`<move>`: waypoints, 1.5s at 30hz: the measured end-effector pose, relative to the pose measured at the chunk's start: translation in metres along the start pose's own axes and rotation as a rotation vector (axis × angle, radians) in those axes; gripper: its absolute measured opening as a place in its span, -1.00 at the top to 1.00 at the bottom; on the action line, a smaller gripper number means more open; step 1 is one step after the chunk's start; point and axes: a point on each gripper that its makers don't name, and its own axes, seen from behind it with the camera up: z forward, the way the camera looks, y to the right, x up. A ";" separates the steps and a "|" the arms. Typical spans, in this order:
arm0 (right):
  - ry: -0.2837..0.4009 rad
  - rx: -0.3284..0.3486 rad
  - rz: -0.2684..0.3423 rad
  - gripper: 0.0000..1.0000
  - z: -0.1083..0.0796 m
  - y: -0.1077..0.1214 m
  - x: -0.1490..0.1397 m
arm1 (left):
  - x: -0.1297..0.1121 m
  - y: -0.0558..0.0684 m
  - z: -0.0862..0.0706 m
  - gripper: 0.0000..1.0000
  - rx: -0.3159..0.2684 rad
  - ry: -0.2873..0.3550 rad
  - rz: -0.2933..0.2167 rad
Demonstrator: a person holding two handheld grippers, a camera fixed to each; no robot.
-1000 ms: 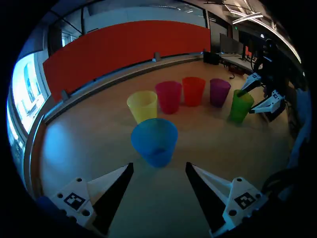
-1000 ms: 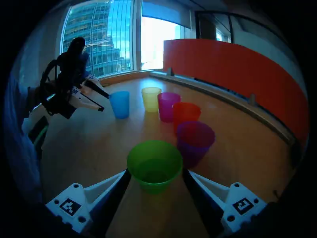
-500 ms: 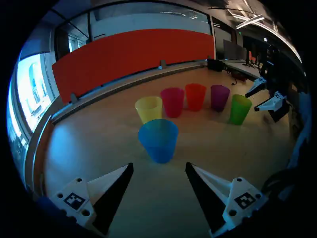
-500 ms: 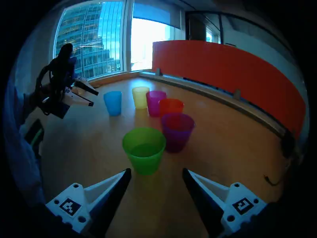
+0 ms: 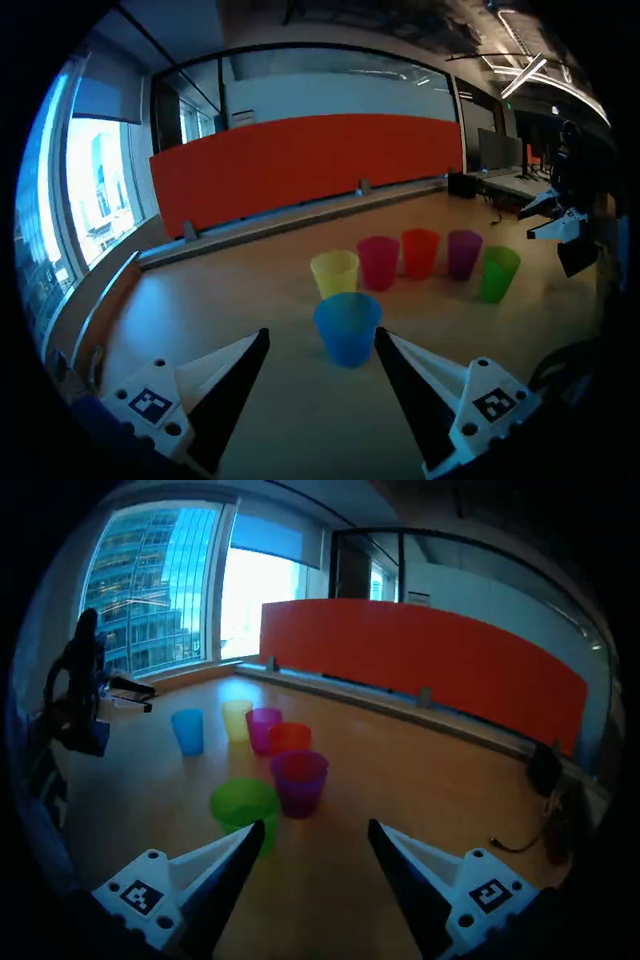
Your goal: Pour water
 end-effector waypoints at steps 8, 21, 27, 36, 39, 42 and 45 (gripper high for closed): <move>0.125 -0.146 0.050 -1.00 -0.011 0.027 0.031 | 0.031 -0.019 -0.016 -0.95 0.093 0.136 -0.058; 0.288 -0.348 0.117 -0.99 -0.025 0.063 0.056 | 0.054 -0.032 -0.038 -0.96 0.221 0.275 -0.104; 0.343 -0.412 0.138 -0.99 -0.032 0.072 0.062 | 0.059 -0.031 -0.044 -0.96 0.237 0.308 -0.133; 0.395 -0.489 0.175 -0.99 -0.041 0.083 0.063 | 0.065 -0.028 -0.049 -0.95 0.245 0.344 -0.155; 0.413 -0.519 0.170 -1.00 -0.045 0.087 0.064 | 0.066 -0.032 -0.048 -0.96 0.255 0.351 -0.159; 0.430 -0.538 0.164 -0.99 -0.049 0.086 0.068 | 0.064 -0.034 -0.045 -0.96 0.264 0.351 -0.173; 0.435 -0.546 0.154 -0.99 -0.051 0.085 0.071 | 0.062 -0.033 -0.042 -0.95 0.266 0.349 -0.176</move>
